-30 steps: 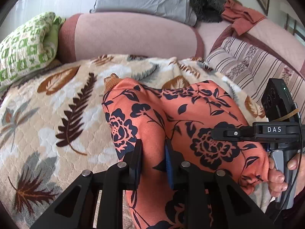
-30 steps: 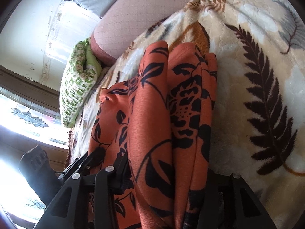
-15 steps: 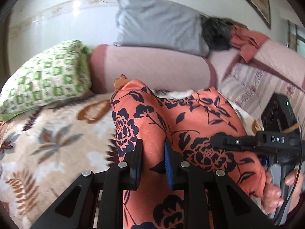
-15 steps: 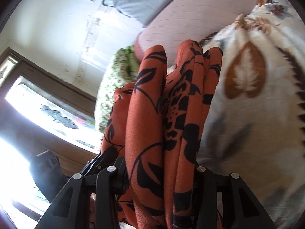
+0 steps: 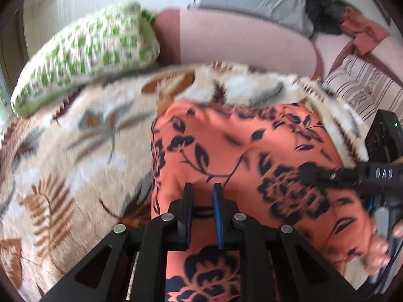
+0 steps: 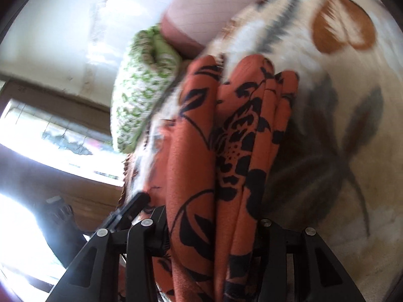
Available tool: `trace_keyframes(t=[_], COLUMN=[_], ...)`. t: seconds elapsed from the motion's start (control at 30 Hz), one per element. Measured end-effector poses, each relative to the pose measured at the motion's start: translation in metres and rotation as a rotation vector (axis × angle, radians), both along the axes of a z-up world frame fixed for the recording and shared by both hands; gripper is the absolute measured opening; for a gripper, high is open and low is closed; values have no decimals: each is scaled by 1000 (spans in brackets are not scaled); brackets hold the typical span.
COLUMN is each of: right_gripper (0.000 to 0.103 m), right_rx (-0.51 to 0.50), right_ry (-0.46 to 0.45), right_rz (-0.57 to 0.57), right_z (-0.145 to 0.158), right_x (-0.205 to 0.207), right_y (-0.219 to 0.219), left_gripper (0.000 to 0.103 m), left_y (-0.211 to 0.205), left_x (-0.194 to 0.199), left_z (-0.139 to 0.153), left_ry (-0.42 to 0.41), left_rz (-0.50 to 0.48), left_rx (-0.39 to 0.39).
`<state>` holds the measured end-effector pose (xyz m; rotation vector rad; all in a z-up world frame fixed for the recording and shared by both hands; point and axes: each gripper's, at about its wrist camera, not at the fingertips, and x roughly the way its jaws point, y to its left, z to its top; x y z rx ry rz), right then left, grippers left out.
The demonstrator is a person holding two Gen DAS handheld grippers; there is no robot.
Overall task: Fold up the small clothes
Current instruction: 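Release the shirt bundle with both grippers and lift them away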
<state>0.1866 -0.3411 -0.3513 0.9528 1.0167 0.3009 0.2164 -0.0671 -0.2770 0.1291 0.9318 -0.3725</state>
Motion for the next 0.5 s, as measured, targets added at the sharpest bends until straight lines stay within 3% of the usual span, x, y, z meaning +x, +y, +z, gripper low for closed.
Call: trace_keyframes(t=[0.13, 0.23, 0.27, 0.3, 0.37, 0.43, 0.5], right_gripper=[60, 62, 62, 62, 62, 61, 44], right_rx=[-72, -137, -171, -209, -283, -323, -356], right_ry=[32, 6, -13, -39, -137, -219, -240], right_rz=[-5, -18, -29, -45, -49, -12, 48], right_z=[0, 17, 27, 40, 66, 87, 92], right_x=[4, -5, -13, -20, -45, -60, -73], right_y=[-1, -7, -9, -10, -7, 7, 22], left_gripper=[15, 18, 27, 43, 59, 60, 63], left_y=[-6, -7, -6, -4, 3, 8, 11], left_x=[-4, -12, -14, -20, -36, -52, -64], left_z=[-3, 1, 5, 11, 22, 32, 34], left_ry=[-36, -45, -53, -68, -121, -165, -165], left_rz=[-28, -7, 4, 16, 60, 104, 123], left_rx=[59, 66, 61, 50, 56, 84, 90])
